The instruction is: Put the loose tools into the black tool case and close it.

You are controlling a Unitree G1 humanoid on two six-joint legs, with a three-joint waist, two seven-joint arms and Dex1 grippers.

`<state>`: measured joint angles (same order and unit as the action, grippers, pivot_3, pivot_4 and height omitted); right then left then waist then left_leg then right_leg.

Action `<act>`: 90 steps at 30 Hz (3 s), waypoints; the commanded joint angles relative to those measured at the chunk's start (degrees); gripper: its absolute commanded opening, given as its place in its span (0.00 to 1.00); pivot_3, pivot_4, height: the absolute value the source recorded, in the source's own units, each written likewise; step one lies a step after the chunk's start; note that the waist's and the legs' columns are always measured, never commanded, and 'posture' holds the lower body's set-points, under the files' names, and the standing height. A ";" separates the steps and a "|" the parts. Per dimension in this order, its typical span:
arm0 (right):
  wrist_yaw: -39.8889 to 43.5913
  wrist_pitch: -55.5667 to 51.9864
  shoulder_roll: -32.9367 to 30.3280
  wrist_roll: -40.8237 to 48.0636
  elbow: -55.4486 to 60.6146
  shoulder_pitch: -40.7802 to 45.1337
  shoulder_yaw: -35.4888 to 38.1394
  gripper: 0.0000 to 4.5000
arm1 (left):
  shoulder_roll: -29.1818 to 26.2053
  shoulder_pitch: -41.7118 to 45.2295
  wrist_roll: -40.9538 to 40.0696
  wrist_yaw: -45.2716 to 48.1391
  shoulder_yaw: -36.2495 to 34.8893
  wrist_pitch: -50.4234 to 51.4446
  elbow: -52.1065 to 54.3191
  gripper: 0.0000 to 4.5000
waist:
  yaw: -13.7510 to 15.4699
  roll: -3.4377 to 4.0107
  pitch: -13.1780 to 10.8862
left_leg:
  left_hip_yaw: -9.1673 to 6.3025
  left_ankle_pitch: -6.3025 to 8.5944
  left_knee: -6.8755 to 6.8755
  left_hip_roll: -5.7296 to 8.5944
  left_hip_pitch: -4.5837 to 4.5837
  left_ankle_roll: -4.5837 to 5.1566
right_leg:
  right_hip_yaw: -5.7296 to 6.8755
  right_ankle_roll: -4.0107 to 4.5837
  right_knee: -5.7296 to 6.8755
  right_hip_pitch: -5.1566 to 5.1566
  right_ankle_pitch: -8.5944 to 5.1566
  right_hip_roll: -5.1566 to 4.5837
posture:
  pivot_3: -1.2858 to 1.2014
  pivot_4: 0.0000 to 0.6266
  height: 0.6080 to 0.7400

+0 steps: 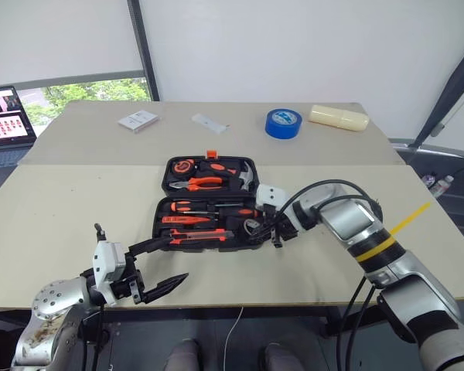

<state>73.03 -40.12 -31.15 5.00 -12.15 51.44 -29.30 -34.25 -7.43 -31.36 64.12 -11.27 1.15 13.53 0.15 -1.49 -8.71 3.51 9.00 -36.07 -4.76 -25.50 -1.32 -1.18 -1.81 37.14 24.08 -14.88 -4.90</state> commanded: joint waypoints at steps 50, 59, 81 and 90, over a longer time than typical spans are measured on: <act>-1.96 33.83 1.77 0.32 -12.77 -11.52 20.52 0.01 | 3.47 32.84 14.65 -4.03 10.88 15.46 -29.12 0.00 | 0.03 -0.31 -0.20 | -0.19 -0.23 0.19 -0.08 -0.09 -0.25 | -0.25 -0.08 -0.03 0.04 0.30 0.42 | 0.52 0.24 1.00; -9.49 29.58 -4.53 -0.81 0.13 -21.06 24.35 0.01 | 3.08 31.11 15.10 -9.85 10.21 24.03 -24.04 0.00 | 0.53 -0.32 -0.21 | -0.20 -0.24 -0.02 -0.08 -0.04 -0.25 | -0.34 -0.06 0.01 -0.03 0.31 0.45 | 0.52 0.24 1.00; -25.01 -30.21 -6.84 6.41 -5.42 5.79 20.66 0.99 | -4.04 52.21 5.24 -21.70 4.86 67.65 -29.74 1.00 | -0.49 -0.48 -0.29 | -0.20 -0.30 -0.16 0.02 -0.06 -0.19 | -0.71 -0.16 0.02 0.08 0.46 0.52 | 0.52 0.24 1.00; -26.42 -26.19 0.10 5.11 -19.24 11.98 17.78 0.99 | -1.47 55.02 6.65 -24.61 6.56 66.52 -33.77 1.00 | -0.95 -0.49 -0.30 | -0.22 -0.29 0.07 0.04 -0.37 -0.18 | -0.75 -0.19 0.00 0.41 0.46 0.54 | 0.52 0.24 1.00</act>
<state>46.81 -67.63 -31.03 10.40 -30.97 61.60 -11.68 -35.71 46.15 -25.22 40.21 -4.32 68.89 -20.26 -0.80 -1.98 -9.01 3.29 8.71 -36.01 -4.72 -25.88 -1.51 -1.92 -2.00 37.14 24.49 -14.43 -4.36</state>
